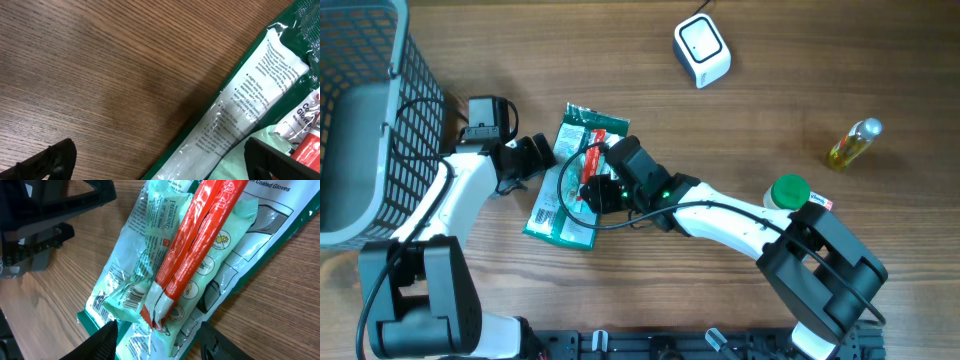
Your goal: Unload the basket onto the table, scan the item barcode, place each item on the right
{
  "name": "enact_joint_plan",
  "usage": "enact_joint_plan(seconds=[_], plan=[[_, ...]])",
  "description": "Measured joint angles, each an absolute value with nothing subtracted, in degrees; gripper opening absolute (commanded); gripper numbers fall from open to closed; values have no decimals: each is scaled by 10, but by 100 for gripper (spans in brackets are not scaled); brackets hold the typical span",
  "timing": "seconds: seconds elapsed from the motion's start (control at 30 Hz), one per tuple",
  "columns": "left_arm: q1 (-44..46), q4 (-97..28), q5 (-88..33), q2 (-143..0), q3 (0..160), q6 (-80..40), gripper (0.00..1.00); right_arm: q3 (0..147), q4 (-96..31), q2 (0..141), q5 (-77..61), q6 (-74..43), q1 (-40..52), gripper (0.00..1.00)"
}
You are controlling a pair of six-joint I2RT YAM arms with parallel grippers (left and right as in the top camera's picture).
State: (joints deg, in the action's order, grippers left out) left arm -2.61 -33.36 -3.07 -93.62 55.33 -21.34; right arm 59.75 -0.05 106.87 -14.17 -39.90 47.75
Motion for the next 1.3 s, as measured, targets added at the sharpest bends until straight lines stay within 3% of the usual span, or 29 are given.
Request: enact_joint_plan(seconds=[0.2,0.3,0.5,0.6,0.8,1.3], plan=[[-27,-334,-31,-936,553,-213,100,597,-1,1069,-130,-399,478,51],[-27,-334,-31,-936,553,-213,100,597,-1,1069,-130,-400,477,42],[-27,-334,-31,-936,553,-213,100,597,-1,1069,-111,-398,477,41],[-27,-334,-31,-936,553,-213,100,597,-3,1069,-100,-380,476,36],[-27,-334,-31,-936,553,-213,100,698,-169,1069,-119,-360,441,34],[-27,-334,-31,-936,553,-213,100,733,-145,1144,-102,-437,484,28]])
